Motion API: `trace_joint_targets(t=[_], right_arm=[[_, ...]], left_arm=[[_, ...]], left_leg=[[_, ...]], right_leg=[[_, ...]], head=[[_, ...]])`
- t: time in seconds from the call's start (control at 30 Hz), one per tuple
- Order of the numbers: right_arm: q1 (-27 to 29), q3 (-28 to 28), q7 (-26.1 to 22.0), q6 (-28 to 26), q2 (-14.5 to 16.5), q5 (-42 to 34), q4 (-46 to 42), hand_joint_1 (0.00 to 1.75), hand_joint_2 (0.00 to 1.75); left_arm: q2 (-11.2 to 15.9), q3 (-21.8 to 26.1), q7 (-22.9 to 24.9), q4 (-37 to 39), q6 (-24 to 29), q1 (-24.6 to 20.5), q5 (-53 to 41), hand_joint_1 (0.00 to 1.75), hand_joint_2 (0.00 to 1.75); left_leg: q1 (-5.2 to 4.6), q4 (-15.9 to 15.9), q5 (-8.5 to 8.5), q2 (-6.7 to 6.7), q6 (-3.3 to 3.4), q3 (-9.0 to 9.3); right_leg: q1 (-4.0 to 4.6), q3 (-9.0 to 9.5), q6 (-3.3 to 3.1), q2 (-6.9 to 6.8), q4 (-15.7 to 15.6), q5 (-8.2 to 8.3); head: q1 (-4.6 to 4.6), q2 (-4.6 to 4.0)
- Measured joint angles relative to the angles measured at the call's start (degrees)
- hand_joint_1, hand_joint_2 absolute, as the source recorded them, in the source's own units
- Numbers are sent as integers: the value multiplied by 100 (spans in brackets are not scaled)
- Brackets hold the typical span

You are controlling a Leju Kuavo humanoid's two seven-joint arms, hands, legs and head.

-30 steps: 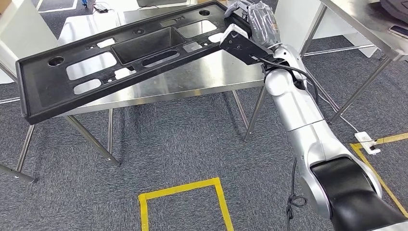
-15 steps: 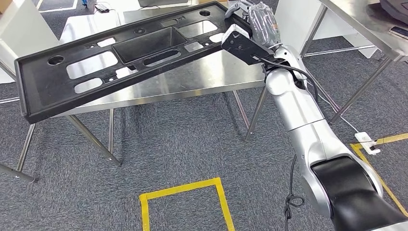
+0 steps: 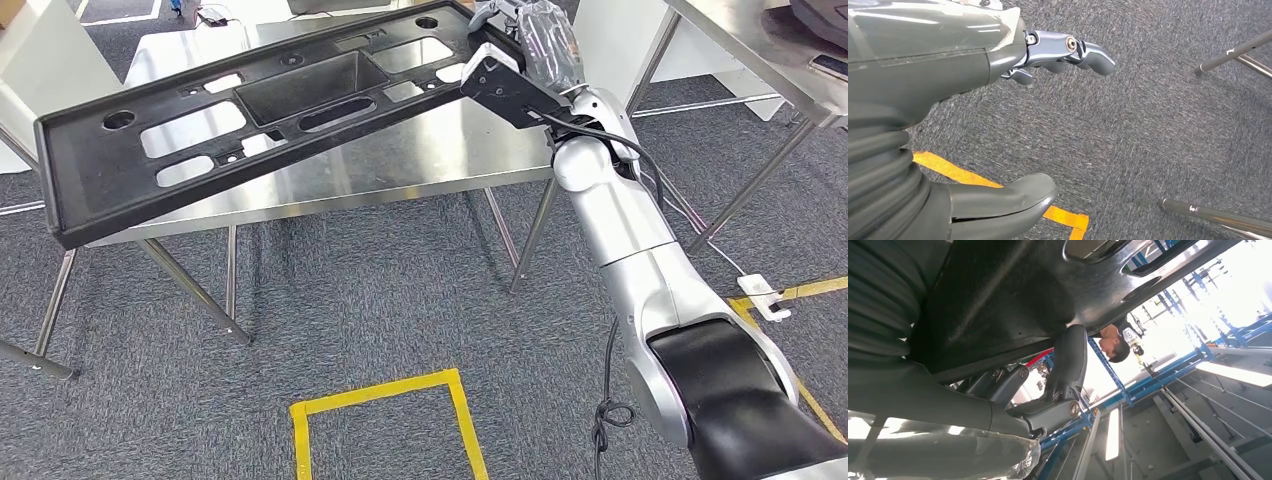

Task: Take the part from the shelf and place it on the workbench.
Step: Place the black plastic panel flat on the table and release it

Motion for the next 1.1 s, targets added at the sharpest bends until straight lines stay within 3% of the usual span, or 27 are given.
trace_joint_targets(t=[0.17, 0.27, 0.33, 0.37, 0.43, 0.5, 0.53, 0.6, 0.63, 0.67, 0.73, 0.8, 0.87, 0.9, 0.93, 1.0, 1.03, 1.1], right_arm=[[-14, 12, 5, 7, -3, 4, 18, 175, 175], [-39, 44, 41, 10, -3, 25, 31, 175, 175], [-74, 69, 67, 10, -11, 38, 39, 175, 175], [-94, 82, 76, 10, -15, 44, 44, 175, 175], [-112, 104, 83, 10, -25, 50, 60, 175, 175], [-101, 122, 92, 10, -33, 52, 81, 175, 175], [-95, 128, 99, 10, -37, 52, 91, 175, 175], [-97, 132, 114, 10, -45, 52, 101, 175, 175], [-103, 134, 116, 11, -50, 51, 103, 175, 175], [-107, 139, 119, 13, -53, 49, 106, 175, 175], [-98, 157, 129, 20, -52, 49, 112, 175, 175], [-91, 175, 151, 26, -38, 51, 114, 175, 175], [-102, 191, 164, 26, -17, 52, 113, 175, 175], [-107, 199, 164, 26, -11, 51, 113, 175, 175], [-110, 209, 165, 26, -11, 49, 113, 175, 175], [-111, 226, 168, 26, -16, 44, 116, 175, 175], [-109, 232, 171, 25, -16, 41, 117, 175, 175], [-111, 237, 173, 21, -15, 38, 118, 175, 175]], left_arm=[[1, 0, 0, 14, -4, 0, 1, 0, 175], [13, 0, 0, 15, -9, 1, 2, 0, 175], [9, -1, 0, 16, -9, 3, 2, 0, 175], [4, -1, 0, 16, -9, 2, 2, 0, 175], [-4, -1, 0, 19, -11, 0, 3, 0, 175], [-8, -1, 0, 28, -11, 5, 4, 0, 175], [-10, -1, 0, 34, -11, 8, 4, 0, 175], [-12, -1, 0, 41, -11, 10, 5, 0, 175], [-4, -1, 0, 42, -11, 8, 6, 0, 175], [3, -1, 0, 42, -11, 6, 7, 0, 175], [13, -1, 0, 42, -11, 13, 10, 0, 175], [11, -1, 0, 43, -11, 42, 15, 0, 175], [14, -1, 0, 44, -11, 58, 22, 0, 175], [16, -1, 0, 43, -11, 53, 24, 0, 175], [16, -1, 0, 43, -11, 46, 26, 0, 175], [9, -2, 0, 42, -13, 39, 35, 0, 175], [3, -3, 0, 42, -13, 41, 44, 0, 175], [5, -3, 0, 40, -13, 42, 60, 0, 175]], left_leg=[[-2, 11, -6, 1, 8, -5], [0, -10, -8, 0, 89, 7], [44, -161, 54, 1, 142, 108], [72, -235, 88, 3, 160, 155], [111, -289, 115, -1, 175, 185], [134, -283, 113, -32, 151, 173], [155, -273, 110, -62, 122, 167], [210, -211, 80, -134, 25, 147], [224, -161, 54, -175, -37, 117], [230, -108, 33, -212, -94, 83], [229, -62, 37, -283, -176, 14], [247, -53, 57, -314, -218, -28], [228, 231, -81, -97, -233, -157], [213, 541, -231, 68, -230, -289], [199, 927, -411, 223, -223, -467], [191, 1533, -646, 351, -188, -767], [179, 1583, -628, 370, -152, -796], [123, 1085, -336, 415, -33, -530]], right_leg=[[-22, 6, 4, 0, -9, 3], [-57, 46, 35, 1, -67, 20], [-24, 8, 30, -31, 31, -49], [-10, -82, 13, -47, 228, -154], [-25, -411, -19, -66, 921, -470], [-74, -652, 30, -68, 1435, -644], [-110, -626, 92, -68, 1400, -605], [-198, -265, 261, -29, 737, -332], [-216, -54, 319, 32, 384, -219], [-230, 82, 322, 77, 137, -146], [-205, 129, 228, 99, 61, -138], [-206, 90, 119, 12, 90, -125], [-208, 86, 43, -70, 92, -114], [-193, 91, 14, -114, 89, -115], [-163, 93, -10, -161, 90, -120], [-93, 96, -56, -263, 91, -136], [-61, 100, -77, -314, 91, -144], [-8, 125, -115, -406, 90, -161]], head=[[0, 0], [-2, 0], [5, 0], [8, 0], [12, 0], [10, 0], [9, 0], [11, 0], [13, 0], [6, 0], [-10, 0], [-25, 0], [-47, 0], [-56, 0], [-65, 0], [-68, 0], [-69, 0], [-69, 0]])
